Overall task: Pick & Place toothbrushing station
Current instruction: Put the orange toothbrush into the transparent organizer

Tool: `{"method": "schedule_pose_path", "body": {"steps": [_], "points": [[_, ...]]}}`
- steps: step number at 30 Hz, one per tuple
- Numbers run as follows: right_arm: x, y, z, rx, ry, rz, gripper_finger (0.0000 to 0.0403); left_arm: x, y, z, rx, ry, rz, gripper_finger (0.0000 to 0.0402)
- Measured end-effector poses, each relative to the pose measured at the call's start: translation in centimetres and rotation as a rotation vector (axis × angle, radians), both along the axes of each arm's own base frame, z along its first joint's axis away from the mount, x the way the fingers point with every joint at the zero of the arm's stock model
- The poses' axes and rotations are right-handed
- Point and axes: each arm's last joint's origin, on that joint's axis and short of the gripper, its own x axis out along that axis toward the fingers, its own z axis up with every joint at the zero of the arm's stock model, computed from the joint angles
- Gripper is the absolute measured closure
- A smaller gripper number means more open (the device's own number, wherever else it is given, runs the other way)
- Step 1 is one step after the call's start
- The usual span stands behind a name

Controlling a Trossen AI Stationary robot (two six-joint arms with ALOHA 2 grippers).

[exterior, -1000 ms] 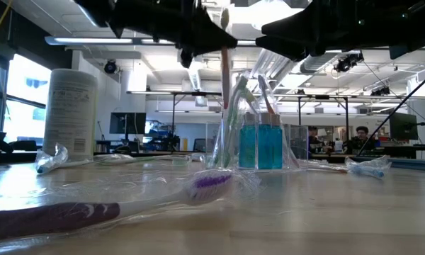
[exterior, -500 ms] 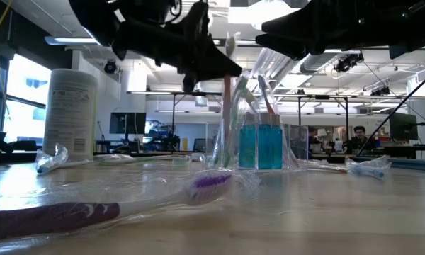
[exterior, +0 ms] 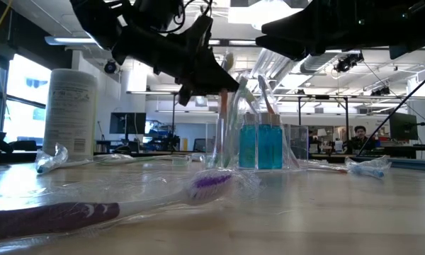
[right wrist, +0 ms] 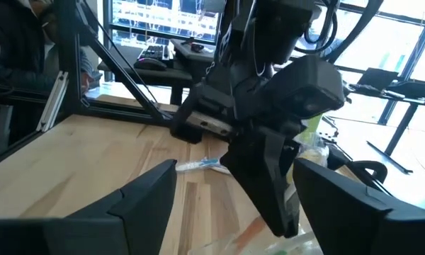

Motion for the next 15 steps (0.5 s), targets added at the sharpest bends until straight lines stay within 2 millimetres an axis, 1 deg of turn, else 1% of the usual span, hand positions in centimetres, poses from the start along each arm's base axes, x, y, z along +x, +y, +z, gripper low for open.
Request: {"method": "schedule_pose_path", "body": {"steps": [6, 10, 12, 15], "points": [[0.0, 0.0, 0.0, 0.0, -0.003, 0.0, 0.0127, 0.1, 0.0, -0.8, 0.015, 0.037, -0.001, 0.0358], [0.0, 0.0, 0.0, 0.0, -0.003, 0.0, 0.0127, 0.6, 0.0, -1.4, 0.053, 0.022, -0.031, 0.0349], [0.0, 0.0, 0.0, 0.0, -0.004, 0.0, 0.0127, 0.8, -0.1, -1.4, 0.062, 0.016, -0.054, 0.0338], [0.0, 0.0, 0.0, 0.0, -0.002, 0.0, 0.0127, 1.2, -0.1, -1.4, 0.057, 0.014, -0.087, 0.0312]]}}
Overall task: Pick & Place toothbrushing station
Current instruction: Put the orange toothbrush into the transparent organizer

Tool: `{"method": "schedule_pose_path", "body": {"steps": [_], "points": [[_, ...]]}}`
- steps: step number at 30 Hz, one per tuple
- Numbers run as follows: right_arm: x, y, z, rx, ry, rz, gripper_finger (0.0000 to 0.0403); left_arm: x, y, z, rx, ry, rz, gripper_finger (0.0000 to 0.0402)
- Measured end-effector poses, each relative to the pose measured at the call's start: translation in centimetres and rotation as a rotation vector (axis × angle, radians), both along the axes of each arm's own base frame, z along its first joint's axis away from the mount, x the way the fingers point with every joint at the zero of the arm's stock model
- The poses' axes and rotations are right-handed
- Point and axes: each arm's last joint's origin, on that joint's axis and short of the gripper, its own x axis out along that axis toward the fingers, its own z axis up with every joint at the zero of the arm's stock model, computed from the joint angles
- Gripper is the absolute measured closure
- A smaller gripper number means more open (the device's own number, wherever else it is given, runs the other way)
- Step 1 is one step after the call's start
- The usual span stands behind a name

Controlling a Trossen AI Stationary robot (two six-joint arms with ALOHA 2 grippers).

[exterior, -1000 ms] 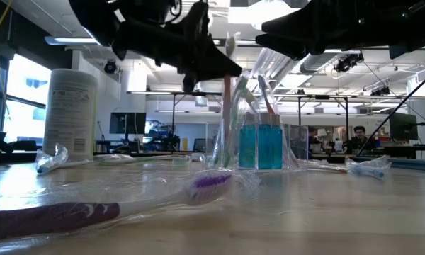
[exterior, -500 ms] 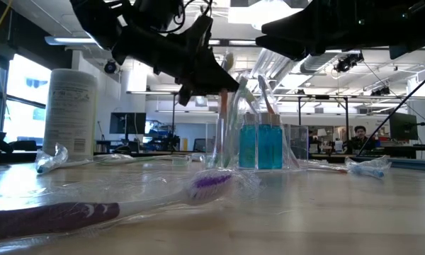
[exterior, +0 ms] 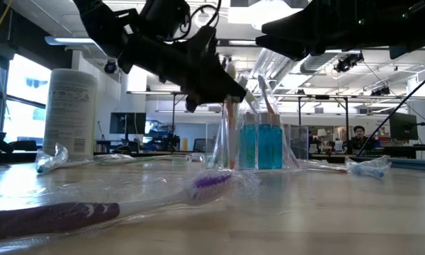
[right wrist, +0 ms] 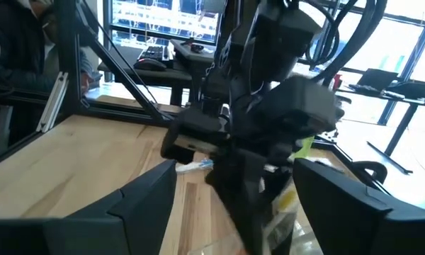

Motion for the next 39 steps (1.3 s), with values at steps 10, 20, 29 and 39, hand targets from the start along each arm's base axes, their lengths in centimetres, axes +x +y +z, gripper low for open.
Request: {"method": "schedule_pose_path", "body": {"steps": [10, 20, 29, 39], "points": [[0.0, 0.0, -0.1, -0.002, 0.015, 0.0, 0.0127, 0.4, -0.2, 1.7, -0.055, 0.059, -0.059, 0.0201], [0.0, 0.0, -0.2, -0.003, 0.02, 0.0, 0.0127, 0.9, -0.2, 4.6, -0.016, 0.328, -0.109, 0.0184], [0.0, 0.0, -0.2, -0.003, 0.021, 0.0, 0.0127, 0.5, -1.5, 7.8, 0.009, 0.525, -0.135, 0.0187], [0.0, 0.0, -0.2, 0.011, 0.021, 0.0, 0.0127, 0.3, -4.4, 10.1, 0.128, 0.564, -0.118, 0.0188]]}}
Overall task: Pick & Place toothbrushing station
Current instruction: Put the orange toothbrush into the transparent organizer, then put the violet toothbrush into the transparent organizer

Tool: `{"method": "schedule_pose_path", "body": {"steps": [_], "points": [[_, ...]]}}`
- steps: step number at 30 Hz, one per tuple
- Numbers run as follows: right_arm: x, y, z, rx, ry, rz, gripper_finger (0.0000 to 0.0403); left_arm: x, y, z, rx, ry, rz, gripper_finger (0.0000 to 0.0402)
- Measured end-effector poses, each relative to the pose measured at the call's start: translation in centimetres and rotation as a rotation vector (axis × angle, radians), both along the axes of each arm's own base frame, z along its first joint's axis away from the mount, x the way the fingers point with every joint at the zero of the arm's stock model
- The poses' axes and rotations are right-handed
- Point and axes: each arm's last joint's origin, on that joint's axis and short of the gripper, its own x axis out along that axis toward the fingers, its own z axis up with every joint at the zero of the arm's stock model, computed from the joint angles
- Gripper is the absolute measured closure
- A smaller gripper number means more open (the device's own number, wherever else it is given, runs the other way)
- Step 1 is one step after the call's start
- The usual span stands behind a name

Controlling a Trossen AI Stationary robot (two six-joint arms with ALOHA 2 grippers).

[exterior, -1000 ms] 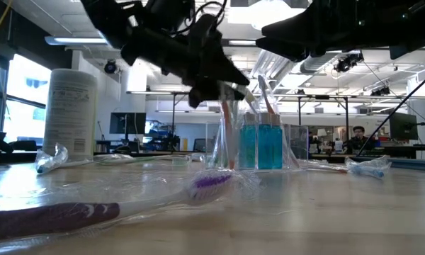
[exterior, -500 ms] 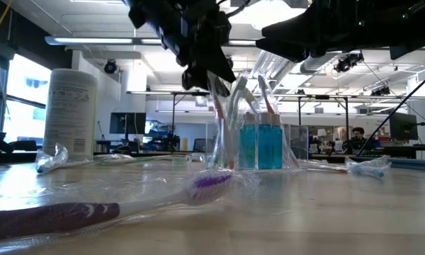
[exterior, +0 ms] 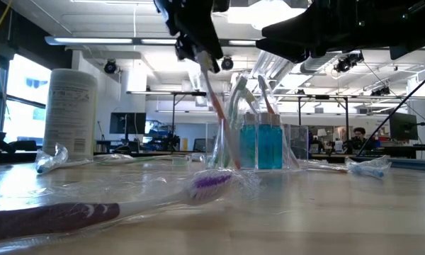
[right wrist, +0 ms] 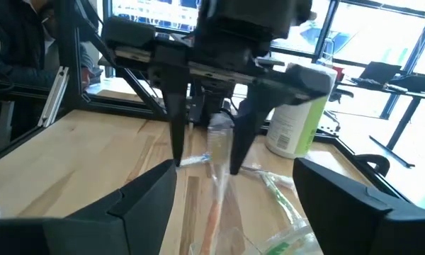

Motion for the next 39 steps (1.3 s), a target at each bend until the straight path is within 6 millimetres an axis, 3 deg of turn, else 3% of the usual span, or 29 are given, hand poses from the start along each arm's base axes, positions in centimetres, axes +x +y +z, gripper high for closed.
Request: {"method": "schedule_pose_path", "body": {"steps": [4, 12, 19, 24, 29, 39], "points": [[0.0, 0.0, 0.0, 0.003, 0.0, 0.0, 0.0127, -0.5, -0.9, 1.0, 0.056, 0.031, 0.03, 0.0188], [0.0, 0.0, 0.0, 0.005, 0.0, -0.001, 0.0127, -0.5, -3.3, 4.0, 0.369, -0.09, 0.079, 0.0188], [0.0, 0.0, -0.1, 0.003, 0.014, -0.001, 0.0127, -3.1, -3.8, 4.4, 0.467, 0.099, 0.153, 0.0188], [0.0, 0.0, -0.2, 0.003, 0.016, -0.001, 0.0127, -5.7, -2.8, 2.7, 0.476, 0.354, 0.319, 0.0188], [0.0, 0.0, -0.1, 0.005, 0.01, -0.001, 0.0127, -7.1, -1.6, -0.5, 0.441, 0.516, 0.476, 0.0188], [0.0, 0.0, -0.1, 0.014, 0.005, -0.001, 0.0127, -7.6, 3.2, -7.5, 0.047, 0.682, 0.585, 0.0188]]}}
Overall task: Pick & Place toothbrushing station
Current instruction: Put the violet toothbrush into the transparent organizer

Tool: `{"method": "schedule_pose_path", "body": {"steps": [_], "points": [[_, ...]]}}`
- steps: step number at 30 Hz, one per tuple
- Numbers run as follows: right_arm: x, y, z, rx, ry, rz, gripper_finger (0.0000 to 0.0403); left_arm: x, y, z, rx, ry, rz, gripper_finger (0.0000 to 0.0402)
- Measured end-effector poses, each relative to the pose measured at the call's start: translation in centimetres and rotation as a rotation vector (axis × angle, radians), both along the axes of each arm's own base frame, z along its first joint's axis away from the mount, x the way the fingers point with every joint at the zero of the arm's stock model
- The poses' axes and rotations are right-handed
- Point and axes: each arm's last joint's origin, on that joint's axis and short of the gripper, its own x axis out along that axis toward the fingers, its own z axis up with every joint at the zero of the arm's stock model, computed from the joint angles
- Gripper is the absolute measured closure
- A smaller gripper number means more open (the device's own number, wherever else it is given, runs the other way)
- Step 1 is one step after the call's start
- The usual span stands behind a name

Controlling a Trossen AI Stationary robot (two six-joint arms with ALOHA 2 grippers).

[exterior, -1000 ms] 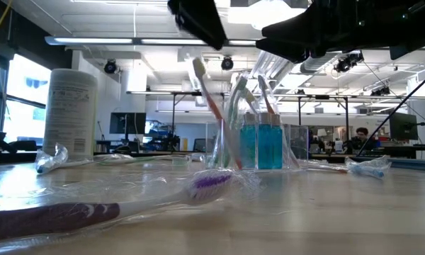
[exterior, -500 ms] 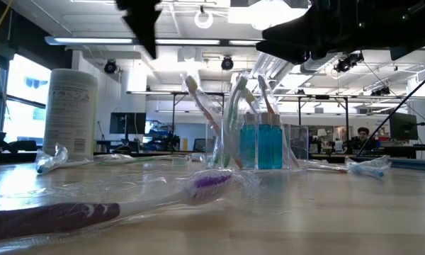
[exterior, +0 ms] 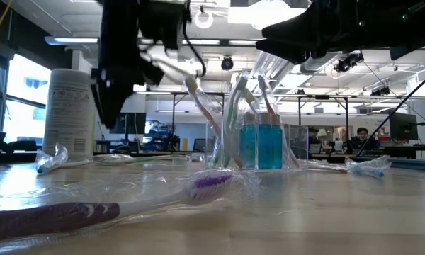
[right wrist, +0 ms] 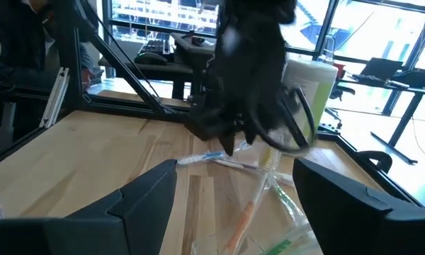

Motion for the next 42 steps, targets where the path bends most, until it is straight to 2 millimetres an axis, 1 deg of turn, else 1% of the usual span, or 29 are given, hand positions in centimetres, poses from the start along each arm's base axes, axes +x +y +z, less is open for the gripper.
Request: {"method": "schedule_pose_path", "body": {"steps": [3, 5, 9, 14, 19, 24, 35, 42], "points": [[0.0, 0.0, 0.0, 0.0, 0.001, 0.0, 0.0127, -0.7, 1.8, -2.0, -0.045, 0.009, 0.073, 0.0188], [0.0, 0.0, 0.0, 0.0, 0.002, 0.0, 0.0127, -1.4, 3.0, -3.0, -0.048, 0.032, 0.119, 0.0188], [0.0, 0.0, -0.1, -0.002, 0.012, 0.0, 0.0127, -2.4, 4.6, -4.0, -0.05, 0.063, 0.178, 0.0188], [0.0, 0.0, -0.1, -0.004, 0.011, 0.0, 0.0127, -2.3, 5.7, -4.7, -0.077, 0.004, 0.198, 0.0188], [0.0, 0.0, -0.1, -0.002, 0.01, 0.0, 0.0127, -2.1, 5.7, -5.3, -0.119, -0.042, 0.183, 0.0188], [0.0, 0.0, -0.1, -0.002, 0.01, 0.0, 0.0127, -1.8, 5.7, -5.3, -0.117, -0.079, 0.164, 0.0188], [0.0, 0.0, -0.1, -0.001, 0.01, 0.0, 0.0127, -1.6, 5.3, -5.3, -0.144, -0.083, 0.131, 0.0188], [0.0, 0.0, -0.1, -0.001, 0.01, 0.0, 0.0127, -1.6, 5.3, -5.4, -0.132, -0.085, 0.147, 0.0188]]}}
